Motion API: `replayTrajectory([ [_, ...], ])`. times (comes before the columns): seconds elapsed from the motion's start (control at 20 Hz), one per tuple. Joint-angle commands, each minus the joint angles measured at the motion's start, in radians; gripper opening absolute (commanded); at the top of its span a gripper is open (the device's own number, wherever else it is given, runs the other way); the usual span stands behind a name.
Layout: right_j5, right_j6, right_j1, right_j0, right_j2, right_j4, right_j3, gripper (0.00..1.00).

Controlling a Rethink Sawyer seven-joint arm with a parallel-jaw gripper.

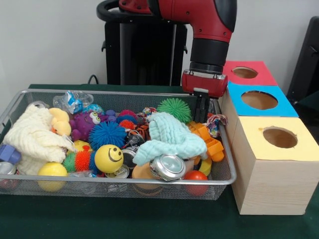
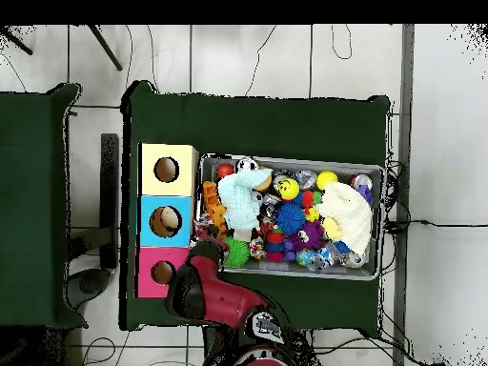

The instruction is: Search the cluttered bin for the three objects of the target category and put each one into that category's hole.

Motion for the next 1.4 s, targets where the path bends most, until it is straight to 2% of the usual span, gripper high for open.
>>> replayTrajectory([
  [0.05,-0.036,0.285,0.023,-0.020,0.127,-0.012,-0.039,0.00],
  [0.35,-0.018,0.282,0.013,-0.032,0.135,-0.025,-0.026,0.00],
  [0.85,0.069,0.275,-0.120,-0.079,0.166,-0.049,0.067,0.00],
  [1.05,0.112,0.266,-0.179,-0.084,0.175,-0.031,0.100,0.00],
  [1.4,0.124,0.255,-0.202,-0.088,0.181,-0.017,0.113,0.00],
])
